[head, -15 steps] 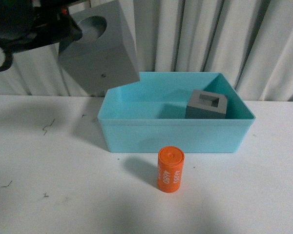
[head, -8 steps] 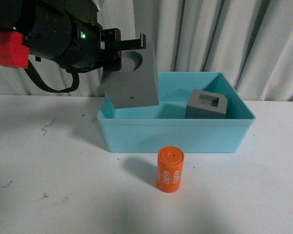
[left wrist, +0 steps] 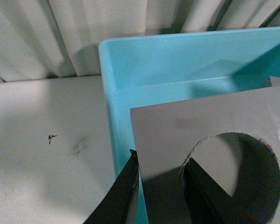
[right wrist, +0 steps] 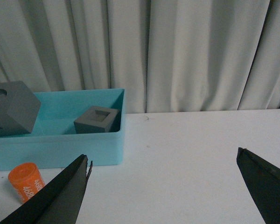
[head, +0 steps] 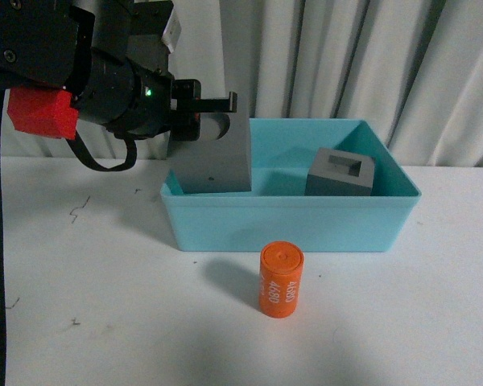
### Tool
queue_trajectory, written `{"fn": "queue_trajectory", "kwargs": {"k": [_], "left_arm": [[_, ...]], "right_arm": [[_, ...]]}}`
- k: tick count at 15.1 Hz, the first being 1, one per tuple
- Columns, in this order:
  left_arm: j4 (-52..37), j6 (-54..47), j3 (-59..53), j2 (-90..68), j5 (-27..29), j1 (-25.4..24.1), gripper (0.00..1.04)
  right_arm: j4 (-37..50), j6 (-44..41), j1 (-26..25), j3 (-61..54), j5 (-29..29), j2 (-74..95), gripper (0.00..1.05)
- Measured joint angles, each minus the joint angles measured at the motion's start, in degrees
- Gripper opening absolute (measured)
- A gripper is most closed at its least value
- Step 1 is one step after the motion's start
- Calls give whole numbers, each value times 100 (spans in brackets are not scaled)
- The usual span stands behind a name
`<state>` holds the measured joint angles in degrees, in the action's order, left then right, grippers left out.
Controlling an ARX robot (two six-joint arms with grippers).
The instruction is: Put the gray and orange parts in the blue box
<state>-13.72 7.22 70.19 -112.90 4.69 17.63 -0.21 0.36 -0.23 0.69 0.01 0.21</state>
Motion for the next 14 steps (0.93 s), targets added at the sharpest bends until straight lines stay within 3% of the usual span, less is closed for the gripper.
{"fn": "queue_trajectory", "kwargs": {"k": [5, 8, 11, 14], "left_arm": [[-74, 76, -481, 258, -50, -168, 66], [127, 872, -1941, 1849, -472, -675, 100], [1427, 2026, -4000, 4621, -774, -1307, 98], [3932, 2577, -5606, 7831, -774, -1606, 98]], "right_arm": [[0, 0, 0, -2, 0, 0, 98], [-2, 0, 0, 0, 2, 0, 98], [0, 0, 0, 0, 2, 0, 98], [0, 0, 0, 0, 0, 0, 98]]}}
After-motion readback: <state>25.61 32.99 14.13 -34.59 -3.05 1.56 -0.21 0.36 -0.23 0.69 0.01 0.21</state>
